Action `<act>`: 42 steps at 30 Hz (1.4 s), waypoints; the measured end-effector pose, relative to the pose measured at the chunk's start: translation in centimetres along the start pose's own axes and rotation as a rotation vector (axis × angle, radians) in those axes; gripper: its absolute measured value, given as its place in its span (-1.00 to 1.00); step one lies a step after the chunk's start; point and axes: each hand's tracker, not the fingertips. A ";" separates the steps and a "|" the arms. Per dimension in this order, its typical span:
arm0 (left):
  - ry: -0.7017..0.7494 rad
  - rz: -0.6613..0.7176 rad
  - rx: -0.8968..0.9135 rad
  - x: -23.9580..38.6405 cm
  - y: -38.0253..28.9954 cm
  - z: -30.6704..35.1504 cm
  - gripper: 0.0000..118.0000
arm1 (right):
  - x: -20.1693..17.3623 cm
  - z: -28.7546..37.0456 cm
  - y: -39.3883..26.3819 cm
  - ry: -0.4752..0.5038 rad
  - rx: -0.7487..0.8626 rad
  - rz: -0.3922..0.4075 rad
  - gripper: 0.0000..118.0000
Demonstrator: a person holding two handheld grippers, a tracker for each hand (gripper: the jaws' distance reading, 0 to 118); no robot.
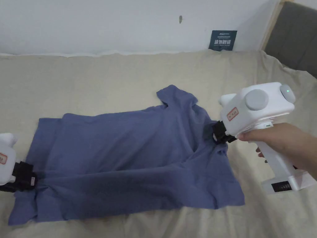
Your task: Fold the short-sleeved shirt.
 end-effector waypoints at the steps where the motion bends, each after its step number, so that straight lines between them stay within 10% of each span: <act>1: 0.006 0.008 -0.004 -0.1 0.4 -0.6 -0.87 | -0.2 -1.2 0.8 -0.025 -0.021 0.010 -0.88; 4: 0.015 0.030 -0.033 -0.7 1.8 -2.4 -0.69 | -0.2 -4.2 2.0 -0.069 -0.055 0.020 -0.88; 6: 0.015 0.071 -0.029 -1.0 1.9 -3.1 0.20 | 0.2 -5.5 2.2 -0.058 -0.060 0.028 -0.68; 8: 0.056 0.087 0.006 -1.4 1.7 -3.3 0.94 | 0.6 -5.6 1.6 -0.010 0.016 0.015 0.30; 12: 0.024 0.134 0.085 -2.4 0.6 -2.5 0.95 | 1.5 -3.8 -0.1 -0.041 0.167 -0.077 1.00; 27: 0.049 0.093 0.836 1.8 -18.9 15.5 0.94 | -6.1 14.8 -22.2 0.098 0.755 -0.292 0.81; 30: 0.009 0.204 0.767 1.4 -22.3 16.0 0.90 | -8.2 15.8 -25.9 0.101 0.789 -0.332 0.30; 32: 0.021 0.293 0.782 1.3 -24.8 16.1 0.41 | -8.6 15.7 -27.3 0.093 0.790 -0.377 -0.94; 34: 0.058 0.324 0.794 0.9 -26.1 16.1 -1.00 | -8.6 15.4 -28.0 0.051 0.784 -0.406 -1.00; 42: 0.101 0.305 0.710 -0.8 -24.2 16.8 -1.00 | -9.8 16.3 -28.2 0.118 0.762 -0.361 -1.00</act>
